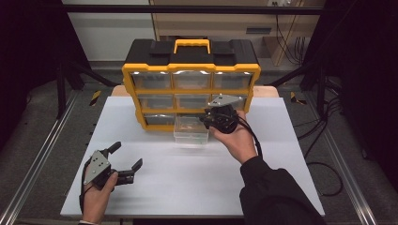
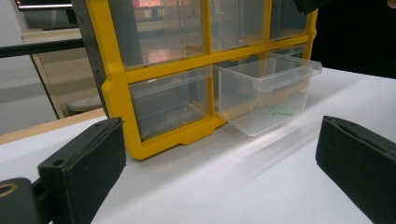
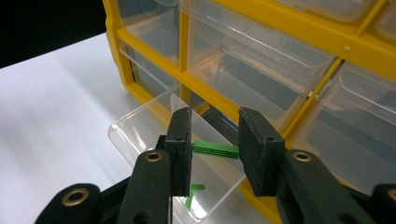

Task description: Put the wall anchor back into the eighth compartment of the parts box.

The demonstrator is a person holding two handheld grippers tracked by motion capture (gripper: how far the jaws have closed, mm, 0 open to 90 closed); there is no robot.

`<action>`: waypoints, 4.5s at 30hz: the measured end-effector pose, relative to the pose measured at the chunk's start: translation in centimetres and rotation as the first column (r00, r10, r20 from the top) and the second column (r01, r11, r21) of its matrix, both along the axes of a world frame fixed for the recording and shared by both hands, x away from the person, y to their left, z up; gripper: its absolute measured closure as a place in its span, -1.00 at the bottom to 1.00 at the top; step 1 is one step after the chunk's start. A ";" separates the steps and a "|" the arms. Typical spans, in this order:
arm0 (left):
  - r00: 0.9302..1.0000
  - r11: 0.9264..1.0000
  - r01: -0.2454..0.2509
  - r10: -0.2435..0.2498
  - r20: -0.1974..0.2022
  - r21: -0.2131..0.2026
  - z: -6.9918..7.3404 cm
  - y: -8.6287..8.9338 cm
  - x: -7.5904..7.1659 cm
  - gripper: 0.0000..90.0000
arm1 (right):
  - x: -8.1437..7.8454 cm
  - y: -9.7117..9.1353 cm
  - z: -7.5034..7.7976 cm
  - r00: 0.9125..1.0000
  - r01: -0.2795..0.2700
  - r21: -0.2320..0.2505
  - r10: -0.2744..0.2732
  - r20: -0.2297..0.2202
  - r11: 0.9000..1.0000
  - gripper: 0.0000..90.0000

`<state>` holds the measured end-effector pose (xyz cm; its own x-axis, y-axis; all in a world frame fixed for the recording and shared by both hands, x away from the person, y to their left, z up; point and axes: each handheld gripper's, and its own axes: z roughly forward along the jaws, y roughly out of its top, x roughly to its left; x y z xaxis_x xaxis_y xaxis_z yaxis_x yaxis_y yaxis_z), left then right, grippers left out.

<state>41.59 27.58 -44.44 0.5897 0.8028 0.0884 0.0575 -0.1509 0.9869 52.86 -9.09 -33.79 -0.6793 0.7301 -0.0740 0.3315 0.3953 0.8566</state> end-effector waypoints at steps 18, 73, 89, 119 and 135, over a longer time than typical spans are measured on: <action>1.000 1.000 -0.001 0.001 0.000 -0.003 0.0 0.0 0.0 -0.98 | 0.4 1.0 -0.4 1.000 -0.007 -0.015 0.007 -0.015 1.000 0.46; 1.000 1.000 -0.005 0.005 -0.005 0.013 -0.2 -0.2 -0.1 -0.98 | -3.6 -3.1 -1.2 0.997 0.068 0.003 -0.068 0.047 0.998 -0.86; 1.000 0.999 0.005 -0.005 -0.003 0.035 -0.1 -0.7 0.0 -0.98 | -5.1 -4.0 -1.8 0.995 0.071 0.031 -0.073 0.070 0.997 -0.79; 1.000 0.999 0.001 -0.001 -0.015 0.045 0.0 -0.9 0.0 -0.98 | -7.0 -7.8 -3.1 0.986 0.112 0.086 -0.121 0.111 0.990 -0.81; 0.999 1.000 0.002 -0.001 -0.047 0.006 0.5 -1.3 -0.6 -0.96 | -8.3 -12.0 -4.9 0.971 0.175 0.171 -0.199 0.133 0.970 -0.71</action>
<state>40.95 26.25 -43.92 0.5945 0.8014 0.0656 0.1037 -0.1573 0.9821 44.59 -21.04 -38.71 -0.5198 0.8535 -0.0377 0.2518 0.1952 0.9479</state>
